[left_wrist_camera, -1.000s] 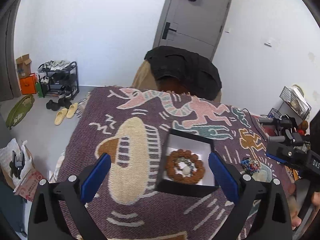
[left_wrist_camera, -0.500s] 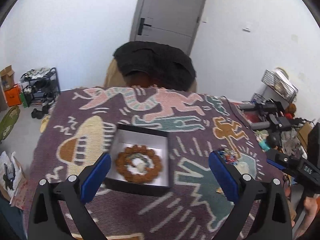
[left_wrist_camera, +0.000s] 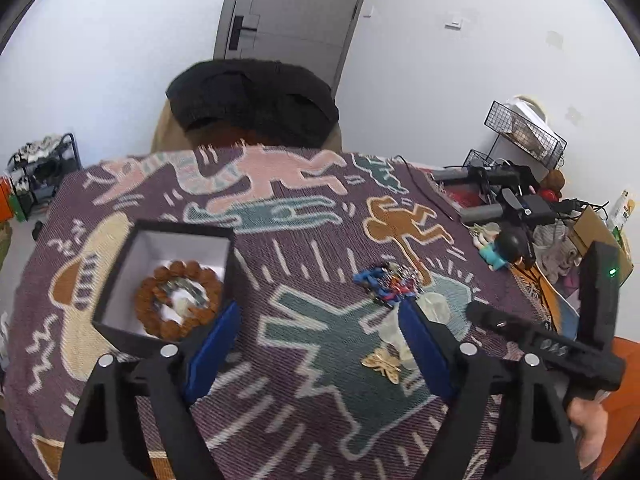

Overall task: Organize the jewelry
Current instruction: 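Move both open tools back to the jewelry pile, then grasp the white lace cloth with the right tool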

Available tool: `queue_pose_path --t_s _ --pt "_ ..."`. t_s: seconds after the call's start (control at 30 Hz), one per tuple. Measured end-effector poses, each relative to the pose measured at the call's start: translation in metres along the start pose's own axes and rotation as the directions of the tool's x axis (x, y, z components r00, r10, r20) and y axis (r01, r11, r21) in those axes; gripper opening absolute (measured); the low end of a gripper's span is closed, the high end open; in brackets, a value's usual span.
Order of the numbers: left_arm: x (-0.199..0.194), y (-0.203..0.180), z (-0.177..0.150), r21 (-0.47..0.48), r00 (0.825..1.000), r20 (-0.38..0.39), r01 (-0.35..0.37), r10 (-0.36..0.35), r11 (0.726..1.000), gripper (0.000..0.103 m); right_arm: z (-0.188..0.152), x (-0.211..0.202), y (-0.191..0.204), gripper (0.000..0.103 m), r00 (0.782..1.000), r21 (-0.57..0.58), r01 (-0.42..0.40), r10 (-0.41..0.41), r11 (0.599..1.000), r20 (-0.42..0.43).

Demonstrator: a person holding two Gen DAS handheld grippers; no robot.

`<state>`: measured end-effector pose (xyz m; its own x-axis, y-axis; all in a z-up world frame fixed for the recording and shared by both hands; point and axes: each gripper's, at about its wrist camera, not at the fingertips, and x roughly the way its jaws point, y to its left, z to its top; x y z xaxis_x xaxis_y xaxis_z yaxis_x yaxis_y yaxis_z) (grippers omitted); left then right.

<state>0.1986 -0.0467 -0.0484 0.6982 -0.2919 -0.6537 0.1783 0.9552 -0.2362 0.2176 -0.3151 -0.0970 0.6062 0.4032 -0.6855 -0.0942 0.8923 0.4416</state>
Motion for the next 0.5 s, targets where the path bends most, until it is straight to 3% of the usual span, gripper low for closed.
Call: queue_pose_path --t_s 0.27,0.33,0.37,0.4,0.43,0.47,0.5 --pt "0.016 -0.007 -0.011 -0.015 0.999 -0.043 0.007 -0.008 1.0 0.066 -0.018 0.037 0.004 0.07 0.994 -0.02 0.02 -0.022 1.0 -0.103" --pt "0.02 -0.009 -0.014 -0.012 0.999 -0.054 0.008 -0.009 1.0 0.066 -0.022 0.039 0.009 0.069 0.995 -0.053 0.053 -0.057 0.997 -0.086" --pt "0.022 -0.01 -0.015 -0.011 0.998 -0.061 0.009 -0.009 1.0 0.066 -0.023 0.039 0.012 0.063 0.994 -0.068 0.063 -0.068 0.996 -0.079" --pt "0.024 -0.011 -0.017 -0.011 0.998 -0.066 0.009 -0.01 1.0 0.066 -0.024 0.04 0.013 0.048 0.995 -0.075 0.051 -0.057 0.996 -0.083" --pt "0.026 -0.011 -0.018 -0.011 0.997 -0.071 0.011 -0.012 1.0 0.066 -0.025 0.042 0.014 0.045 0.995 -0.08 0.046 -0.053 0.996 -0.09" --pt "0.028 -0.012 -0.02 -0.01 0.997 -0.076 0.013 -0.014 1.0 0.066 -0.025 0.042 0.013 0.023 0.995 -0.085 0.052 -0.059 0.995 -0.078" --pt "0.031 -0.013 -0.022 -0.007 0.996 -0.084 0.013 -0.014 1.0 0.066 -0.025 0.044 0.009 0.007 0.995 -0.077 0.045 -0.052 0.996 -0.089"
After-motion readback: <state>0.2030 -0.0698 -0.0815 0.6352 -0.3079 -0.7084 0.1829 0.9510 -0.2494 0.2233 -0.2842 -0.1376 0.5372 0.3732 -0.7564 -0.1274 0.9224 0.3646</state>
